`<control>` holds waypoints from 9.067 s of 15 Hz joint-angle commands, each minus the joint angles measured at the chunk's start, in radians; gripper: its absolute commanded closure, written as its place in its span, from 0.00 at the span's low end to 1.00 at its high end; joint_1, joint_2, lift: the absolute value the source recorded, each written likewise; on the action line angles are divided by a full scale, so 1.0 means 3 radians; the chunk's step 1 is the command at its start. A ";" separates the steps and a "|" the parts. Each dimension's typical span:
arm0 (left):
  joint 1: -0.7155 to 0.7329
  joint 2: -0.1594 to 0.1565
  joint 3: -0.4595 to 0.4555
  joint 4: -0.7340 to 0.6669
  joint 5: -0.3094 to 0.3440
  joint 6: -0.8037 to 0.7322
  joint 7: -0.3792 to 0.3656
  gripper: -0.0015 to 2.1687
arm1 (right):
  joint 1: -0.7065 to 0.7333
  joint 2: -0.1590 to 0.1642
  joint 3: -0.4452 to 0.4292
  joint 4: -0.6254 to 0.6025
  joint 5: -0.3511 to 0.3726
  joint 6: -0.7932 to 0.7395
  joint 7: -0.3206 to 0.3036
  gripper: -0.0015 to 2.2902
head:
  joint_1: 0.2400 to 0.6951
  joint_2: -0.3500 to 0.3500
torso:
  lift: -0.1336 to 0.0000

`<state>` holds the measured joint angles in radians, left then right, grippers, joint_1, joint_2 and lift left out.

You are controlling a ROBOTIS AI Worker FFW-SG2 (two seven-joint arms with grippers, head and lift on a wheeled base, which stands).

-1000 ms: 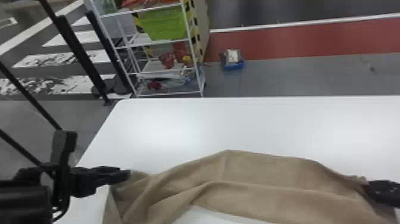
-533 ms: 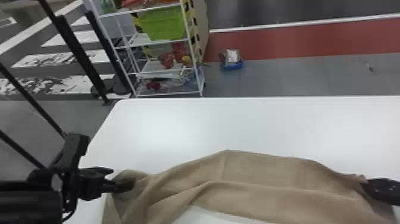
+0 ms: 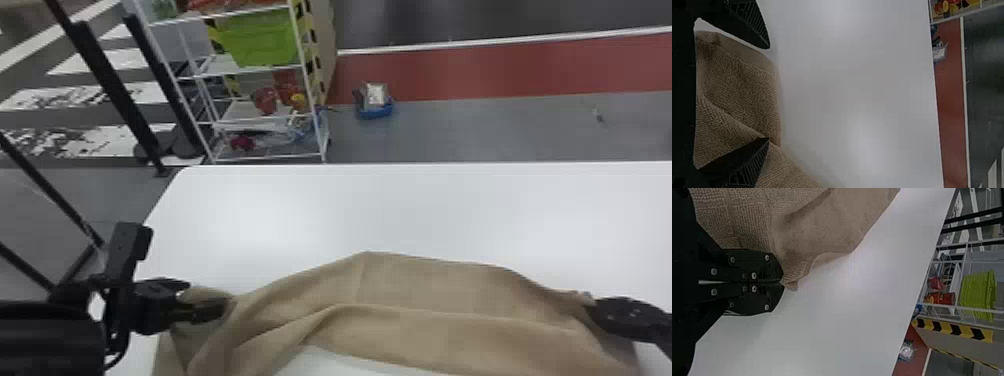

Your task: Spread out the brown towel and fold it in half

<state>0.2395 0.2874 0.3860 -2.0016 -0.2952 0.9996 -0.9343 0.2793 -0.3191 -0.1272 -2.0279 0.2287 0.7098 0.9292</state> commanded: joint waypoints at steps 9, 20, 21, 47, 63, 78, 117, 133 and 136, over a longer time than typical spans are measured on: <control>0.0009 0.0003 0.0104 -0.0057 -0.0003 0.0051 -0.0097 0.64 | 0.0025 0.0000 -0.0026 -0.0036 -0.0041 -0.0036 -0.0004 0.72 | 1.00 0.81 | 0.07; 0.0081 -0.0324 0.0764 -0.0681 0.0606 -0.0143 0.0312 0.64 | -0.0123 0.0210 -0.0292 -0.0368 -0.0169 0.0045 -0.0260 0.72 | 1.00 0.83 | 0.07; 0.0076 -0.0329 0.0846 -0.0737 0.0708 -0.0113 0.0374 0.64 | -0.0195 0.0225 -0.0333 -0.0384 -0.0174 0.0056 -0.0321 0.72 | 1.00 0.83 | 0.07; -0.0103 -0.0600 0.1976 -0.1709 0.2375 0.0685 0.0650 0.61 | -0.0205 0.0353 -0.0952 -0.1918 -0.0885 0.1620 -0.0750 0.72 | 0.94 0.76 | 0.07; 0.0076 -0.0667 0.2968 -0.2425 0.3183 0.1789 0.0440 0.61 | 0.0225 0.0690 -0.3232 -0.3007 -0.2905 0.2694 -0.0648 0.72 | 1.00 0.78 | 0.07; -0.0635 -0.0534 0.0518 -0.0354 0.1091 -0.0512 0.0987 0.61 | -0.0650 0.0568 -0.0067 -0.0787 -0.0113 0.1385 -0.1252 0.72 | 1.00 0.69 | 0.07; 0.0086 -0.0247 0.1567 -0.1320 0.1526 0.1769 -0.0286 0.61 | 0.0148 0.0409 -0.1621 -0.2056 -0.1161 0.2875 -0.0121 0.72 | 1.00 0.77 | 0.07; -0.0650 -0.0319 0.0549 0.0096 0.1117 0.0174 0.0430 0.58 | -0.1054 0.0414 -0.0277 0.0302 -0.0164 0.1088 -0.0853 0.72 | 1.00 0.59 | 0.07; -0.0706 -0.0334 0.0437 0.0337 0.1066 -0.0143 0.0645 0.26 | -0.1074 0.0414 0.0010 0.0378 0.0097 0.1099 -0.1308 0.39 | 1.00 0.63 | 0.07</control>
<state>0.0403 0.1881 0.5352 -1.9404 0.0362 0.9980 -0.7527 -0.0415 -0.1951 -0.1689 -1.9231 0.2089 1.0372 0.5865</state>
